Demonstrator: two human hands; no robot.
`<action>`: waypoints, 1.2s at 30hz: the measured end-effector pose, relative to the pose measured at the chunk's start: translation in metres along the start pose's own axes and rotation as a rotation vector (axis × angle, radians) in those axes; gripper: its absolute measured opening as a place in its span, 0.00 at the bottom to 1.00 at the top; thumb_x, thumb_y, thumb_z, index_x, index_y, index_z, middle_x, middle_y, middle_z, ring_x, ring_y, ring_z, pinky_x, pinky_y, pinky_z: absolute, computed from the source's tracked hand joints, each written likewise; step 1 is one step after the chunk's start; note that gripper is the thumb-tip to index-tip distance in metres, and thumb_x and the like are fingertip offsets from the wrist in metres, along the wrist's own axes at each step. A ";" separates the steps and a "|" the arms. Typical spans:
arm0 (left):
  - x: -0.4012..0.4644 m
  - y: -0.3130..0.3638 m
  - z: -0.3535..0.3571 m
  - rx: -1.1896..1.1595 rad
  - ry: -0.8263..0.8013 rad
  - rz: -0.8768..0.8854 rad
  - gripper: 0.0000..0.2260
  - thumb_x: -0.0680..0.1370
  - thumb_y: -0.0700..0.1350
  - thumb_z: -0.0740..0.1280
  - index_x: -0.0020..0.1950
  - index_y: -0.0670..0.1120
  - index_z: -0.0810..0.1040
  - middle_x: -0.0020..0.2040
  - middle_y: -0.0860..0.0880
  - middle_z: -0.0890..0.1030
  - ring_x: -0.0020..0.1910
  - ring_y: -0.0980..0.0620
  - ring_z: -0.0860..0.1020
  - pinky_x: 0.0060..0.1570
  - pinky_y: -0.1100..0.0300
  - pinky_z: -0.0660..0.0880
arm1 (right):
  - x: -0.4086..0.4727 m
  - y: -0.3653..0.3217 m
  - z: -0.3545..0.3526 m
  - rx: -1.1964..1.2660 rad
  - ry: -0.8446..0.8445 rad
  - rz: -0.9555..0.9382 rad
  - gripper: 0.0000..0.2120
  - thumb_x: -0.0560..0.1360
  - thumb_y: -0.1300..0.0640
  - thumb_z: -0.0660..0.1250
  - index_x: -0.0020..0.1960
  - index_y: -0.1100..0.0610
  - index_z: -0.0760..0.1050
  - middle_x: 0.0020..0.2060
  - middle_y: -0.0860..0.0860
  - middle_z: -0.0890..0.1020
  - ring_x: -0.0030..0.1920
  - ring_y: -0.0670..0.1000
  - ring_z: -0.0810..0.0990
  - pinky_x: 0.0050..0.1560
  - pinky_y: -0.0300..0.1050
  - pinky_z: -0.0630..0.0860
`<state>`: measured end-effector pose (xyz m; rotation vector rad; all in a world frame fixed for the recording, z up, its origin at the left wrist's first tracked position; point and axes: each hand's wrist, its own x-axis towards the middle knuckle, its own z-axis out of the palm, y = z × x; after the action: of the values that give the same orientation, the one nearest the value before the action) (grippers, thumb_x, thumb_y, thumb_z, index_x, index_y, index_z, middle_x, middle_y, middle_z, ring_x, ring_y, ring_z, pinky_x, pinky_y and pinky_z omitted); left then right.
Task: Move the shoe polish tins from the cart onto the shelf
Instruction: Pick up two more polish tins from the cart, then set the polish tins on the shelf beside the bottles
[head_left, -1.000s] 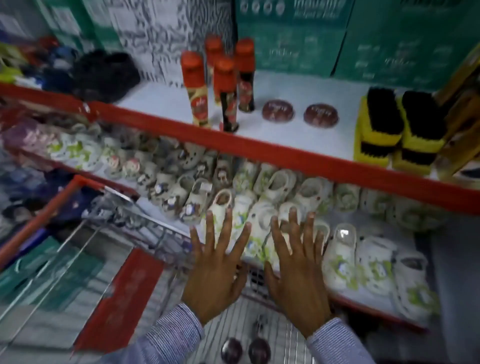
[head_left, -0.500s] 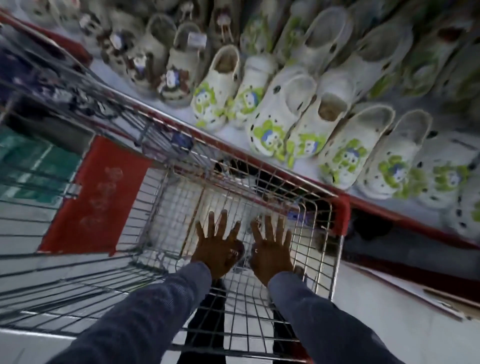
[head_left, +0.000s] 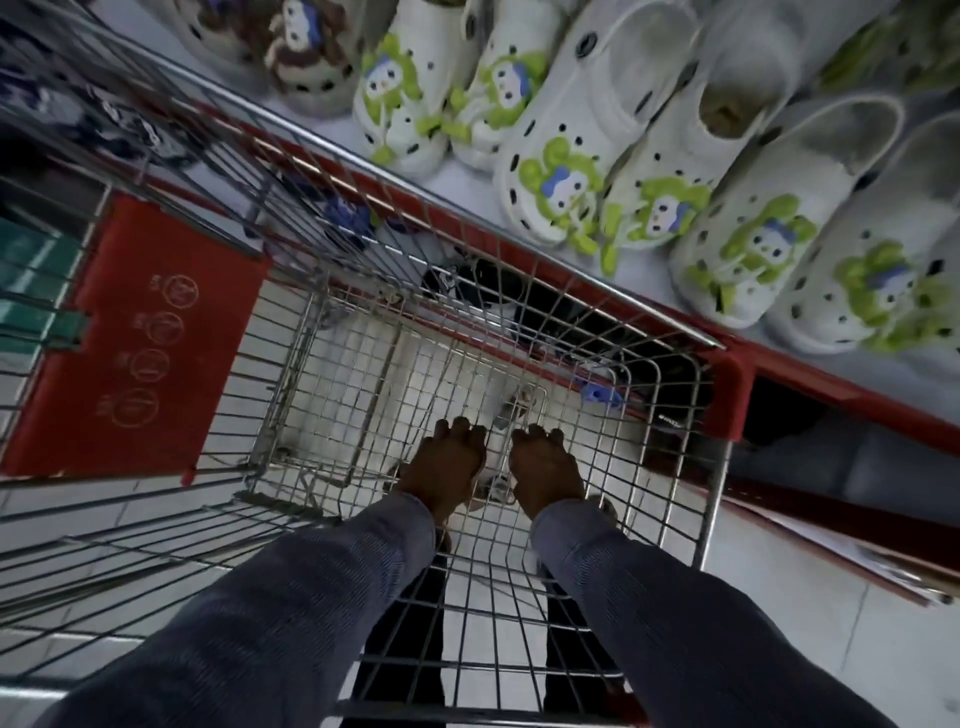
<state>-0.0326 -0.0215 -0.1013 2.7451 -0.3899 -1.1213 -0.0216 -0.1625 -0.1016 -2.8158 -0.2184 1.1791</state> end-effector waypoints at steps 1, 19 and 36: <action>-0.006 -0.001 -0.012 -0.039 0.046 -0.009 0.25 0.74 0.41 0.67 0.71 0.41 0.67 0.68 0.41 0.70 0.66 0.39 0.69 0.60 0.45 0.75 | -0.004 -0.001 -0.013 0.025 0.011 0.007 0.25 0.74 0.66 0.68 0.69 0.61 0.65 0.66 0.59 0.71 0.68 0.64 0.67 0.60 0.62 0.77; -0.220 0.047 -0.391 -0.251 0.787 0.081 0.39 0.60 0.51 0.79 0.70 0.50 0.74 0.60 0.52 0.75 0.62 0.51 0.74 0.59 0.69 0.67 | -0.249 -0.019 -0.423 0.323 0.689 -0.371 0.35 0.56 0.53 0.80 0.63 0.54 0.79 0.56 0.53 0.80 0.57 0.54 0.79 0.60 0.50 0.77; -0.166 0.135 -0.580 -0.406 0.940 0.205 0.34 0.63 0.45 0.80 0.64 0.46 0.67 0.58 0.46 0.79 0.54 0.48 0.80 0.53 0.61 0.76 | -0.237 0.047 -0.568 0.409 0.888 -0.168 0.26 0.58 0.52 0.79 0.55 0.55 0.81 0.52 0.50 0.83 0.53 0.50 0.82 0.54 0.39 0.79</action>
<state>0.2373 -0.0781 0.4522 2.4334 -0.2505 0.1801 0.2238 -0.2585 0.4567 -2.5738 -0.1176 -0.1138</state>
